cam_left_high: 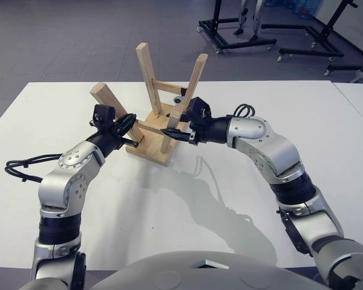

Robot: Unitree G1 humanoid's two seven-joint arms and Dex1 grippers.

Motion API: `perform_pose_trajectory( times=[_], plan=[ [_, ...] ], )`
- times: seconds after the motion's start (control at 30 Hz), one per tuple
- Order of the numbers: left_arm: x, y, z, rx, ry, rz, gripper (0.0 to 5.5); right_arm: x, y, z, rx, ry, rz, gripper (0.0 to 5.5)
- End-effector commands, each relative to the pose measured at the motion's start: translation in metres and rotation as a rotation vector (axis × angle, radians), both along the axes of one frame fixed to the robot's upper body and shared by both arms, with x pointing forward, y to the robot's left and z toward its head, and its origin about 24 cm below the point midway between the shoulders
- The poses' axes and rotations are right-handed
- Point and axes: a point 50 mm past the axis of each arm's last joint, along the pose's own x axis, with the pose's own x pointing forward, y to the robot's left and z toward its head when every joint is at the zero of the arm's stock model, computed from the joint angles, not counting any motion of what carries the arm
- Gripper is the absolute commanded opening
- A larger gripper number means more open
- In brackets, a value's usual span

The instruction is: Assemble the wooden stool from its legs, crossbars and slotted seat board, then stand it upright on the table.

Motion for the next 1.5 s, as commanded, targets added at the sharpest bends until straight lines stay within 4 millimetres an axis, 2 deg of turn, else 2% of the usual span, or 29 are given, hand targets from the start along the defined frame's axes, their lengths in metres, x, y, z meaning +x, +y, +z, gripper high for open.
perform_pose_trajectory(
  times=[0.03, 0.2, 0.37, 0.47, 0.53, 0.6, 0.67, 0.7, 0.73, 0.8, 0.87, 0.93, 1.0, 1.07, 1.27, 1.4, 1.5],
  plan=[
    [-0.001, -0.007, -0.013, 0.014, 0.11, -0.033, 0.35, -0.017, 0.0, -0.047, -0.148, 0.235, 0.054, 2.09],
    [0.003, -0.023, 0.018, -0.041, 0.012, -0.09, 0.35, -0.019, -0.005, -0.056, -0.135, 0.275, 0.035, 2.09],
    [-0.001, -0.042, 0.077, -0.122, -0.128, -0.205, 0.35, -0.021, -0.007, -0.066, -0.121, 0.309, 0.015, 2.09],
    [0.003, -0.043, 0.127, -0.183, -0.249, -0.233, 0.79, -0.021, -0.01, -0.069, -0.118, 0.322, 0.0, 2.09],
    [0.01, -0.031, 0.17, -0.25, -0.359, -0.187, 1.15, -0.023, -0.014, -0.072, -0.129, 0.333, 0.004, 2.09],
    [0.016, -0.011, 0.201, -0.307, -0.425, -0.116, 1.41, -0.023, -0.02, -0.073, -0.147, 0.34, 0.011, 2.09],
    [0.021, 0.013, 0.219, -0.3, -0.443, -0.031, 1.7, -0.022, -0.03, -0.072, -0.171, 0.34, 0.015, 2.09],
    [0.022, 0.026, 0.222, -0.253, -0.444, 0.023, 1.86, -0.021, -0.036, -0.072, -0.181, 0.344, 0.018, 2.09],
    [0.022, 0.037, 0.222, -0.208, -0.434, 0.063, 1.98, -0.021, -0.041, -0.071, -0.188, 0.348, 0.02, 2.09],
    [0.024, 0.07, 0.214, -0.079, -0.401, 0.201, 2.32, -0.021, -0.049, -0.07, -0.192, 0.358, 0.025, 2.09],
    [0.023, 0.098, 0.195, 0.014, -0.335, 0.281, 2.54, -0.021, -0.053, -0.07, -0.191, 0.367, 0.032, 2.09],
    [0.022, 0.107, 0.163, 0.03, -0.241, 0.29, 2.84, -0.021, -0.053, -0.069, -0.191, 0.367, 0.036, 2.09],
    [0.019, 0.105, 0.131, 0.019, -0.164, 0.276, 3.14, -0.019, -0.051, -0.066, -0.186, 0.357, 0.041, 2.09],
    [0.018, 0.099, 0.113, 0.017, -0.13, 0.26, 3.34, -0.018, -0.047, -0.064, -0.179, 0.347, 0.048, 2.09],
    [0.014, 0.083, 0.074, 0.017, -0.059, 0.216, 3.34, -0.015, -0.042, -0.059, -0.154, 0.322, 0.045, 2.09],
    [0.005, 0.066, 0.04, 0.106, 0.014, 0.163, 3.34, -0.009, -0.036, -0.047, -0.133, 0.284, 0.052, 2.09],
    [-0.001, 0.059, 0.023, 0.161, 0.036, 0.137, 3.34, -0.003, -0.031, -0.037, -0.119, 0.251, 0.062, 2.09]
  ],
)
